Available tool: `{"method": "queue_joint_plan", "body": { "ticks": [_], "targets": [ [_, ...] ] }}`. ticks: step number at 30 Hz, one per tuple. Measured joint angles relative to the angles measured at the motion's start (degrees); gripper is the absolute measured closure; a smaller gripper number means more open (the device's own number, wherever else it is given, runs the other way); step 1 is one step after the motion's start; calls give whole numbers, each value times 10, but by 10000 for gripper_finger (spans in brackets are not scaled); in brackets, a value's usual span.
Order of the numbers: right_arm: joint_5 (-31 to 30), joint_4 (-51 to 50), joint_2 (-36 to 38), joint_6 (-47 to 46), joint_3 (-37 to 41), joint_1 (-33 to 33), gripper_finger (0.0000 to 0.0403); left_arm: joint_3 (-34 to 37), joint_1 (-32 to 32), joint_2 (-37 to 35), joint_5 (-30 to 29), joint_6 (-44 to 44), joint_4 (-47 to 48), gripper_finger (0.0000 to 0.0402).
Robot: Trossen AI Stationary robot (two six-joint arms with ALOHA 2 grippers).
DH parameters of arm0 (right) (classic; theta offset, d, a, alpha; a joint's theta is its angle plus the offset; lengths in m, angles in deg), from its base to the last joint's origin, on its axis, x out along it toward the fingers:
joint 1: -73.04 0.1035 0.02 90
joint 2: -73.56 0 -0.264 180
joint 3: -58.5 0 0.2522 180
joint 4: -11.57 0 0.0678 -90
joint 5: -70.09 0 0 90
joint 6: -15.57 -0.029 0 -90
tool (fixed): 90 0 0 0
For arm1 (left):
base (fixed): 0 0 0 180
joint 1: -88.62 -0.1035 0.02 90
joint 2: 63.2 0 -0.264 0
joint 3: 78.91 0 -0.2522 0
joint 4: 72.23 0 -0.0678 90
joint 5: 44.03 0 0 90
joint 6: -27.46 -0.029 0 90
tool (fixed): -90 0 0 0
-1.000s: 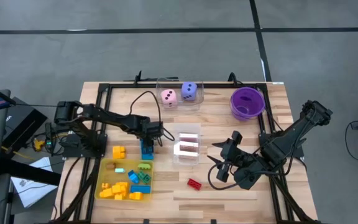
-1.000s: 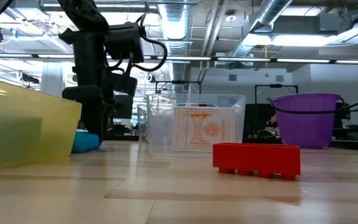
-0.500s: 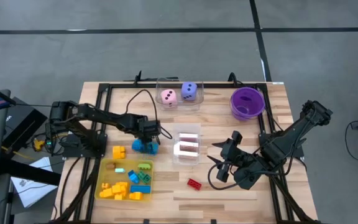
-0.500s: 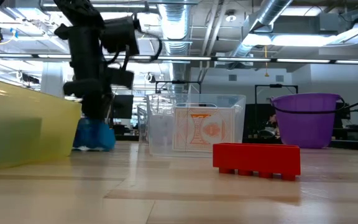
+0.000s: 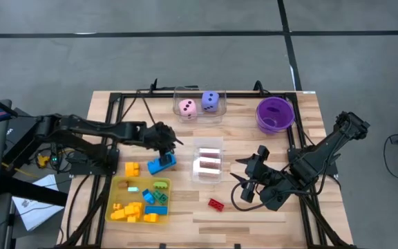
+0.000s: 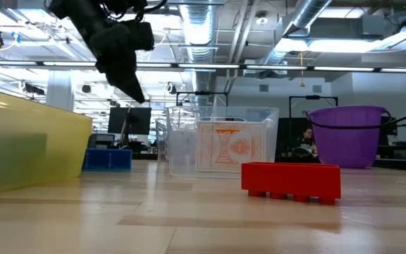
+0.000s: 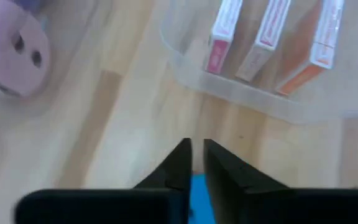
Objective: Pick & Place Toys
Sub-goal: Put the light blue game piece into the yellow bin
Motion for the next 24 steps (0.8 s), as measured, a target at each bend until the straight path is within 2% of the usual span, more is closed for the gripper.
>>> {"method": "queue_joint_plan", "body": {
  "ticks": [4, 11, 15, 18, 24],
  "targets": [
    [0, 0, 0, 0, 0, 0, 178, 0, 25, 7, 19, 46, 22, 296],
    [0, 2, 0, 0, 0, -1, 178, 0, 72, 79, 18, 54, 18, 111],
    [0, 2, 0, 0, 0, -1, 178, 0, 76, 113, 14, 59, 18, 27],
    [0, 0, 0, 0, 0, -1, 178, 0, 76, 127, 10, 61, 18, 9],
    [0, -1, 0, 0, 0, 0, 178, 0, 76, 126, -30, 85, 31, 37]
  ]
}}
